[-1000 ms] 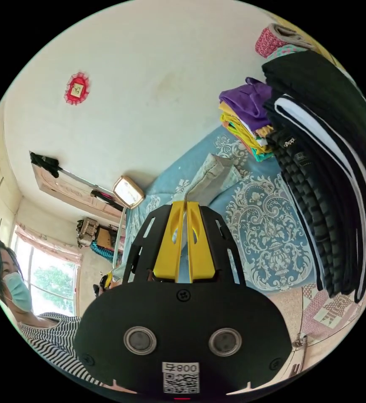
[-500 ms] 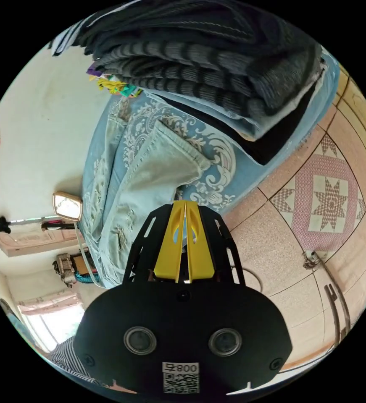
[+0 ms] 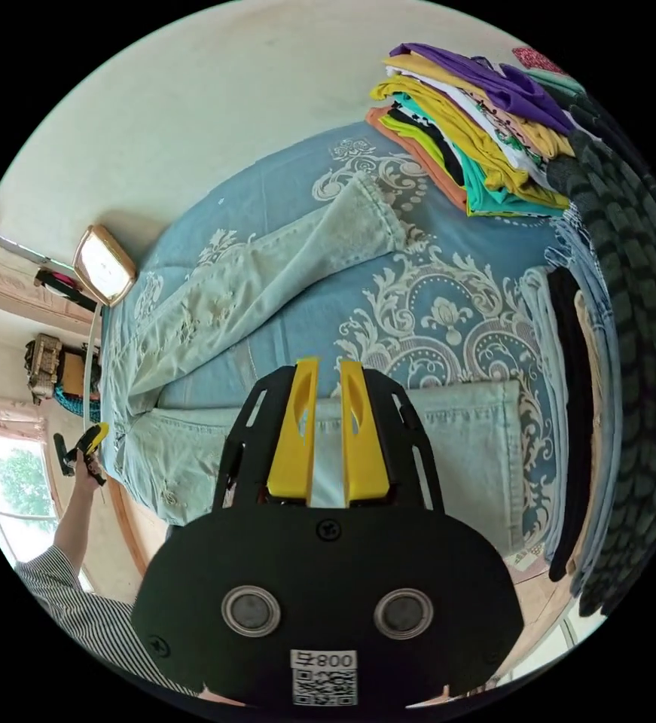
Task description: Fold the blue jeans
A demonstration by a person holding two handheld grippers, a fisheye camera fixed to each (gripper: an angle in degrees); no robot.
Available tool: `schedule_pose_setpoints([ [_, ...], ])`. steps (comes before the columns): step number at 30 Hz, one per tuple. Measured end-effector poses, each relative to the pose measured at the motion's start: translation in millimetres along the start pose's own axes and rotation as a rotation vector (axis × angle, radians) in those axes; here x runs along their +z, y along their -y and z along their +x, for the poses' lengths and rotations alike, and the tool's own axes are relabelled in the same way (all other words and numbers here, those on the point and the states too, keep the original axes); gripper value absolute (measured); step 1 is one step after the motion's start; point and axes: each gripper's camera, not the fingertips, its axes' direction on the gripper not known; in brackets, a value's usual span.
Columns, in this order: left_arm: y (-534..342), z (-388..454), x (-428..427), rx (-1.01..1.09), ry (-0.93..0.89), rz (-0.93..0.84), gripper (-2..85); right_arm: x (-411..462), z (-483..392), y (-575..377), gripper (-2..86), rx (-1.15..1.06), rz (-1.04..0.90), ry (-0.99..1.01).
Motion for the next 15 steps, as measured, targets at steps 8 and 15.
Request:
schedule_pose_setpoints([
  [8, 79.9, 25.7, 13.9, -0.109, 0.098, 0.046, 10.1, 14.1, 3.4, 114.1, 8.1, 0.074, 0.096, -0.085],
  [15, 110.4, 76.3, 7.1, -0.030, 0.154, 0.020, 3.2, 56.7, -14.2, 165.3, 6.5, 0.046, -0.005, -0.148],
])
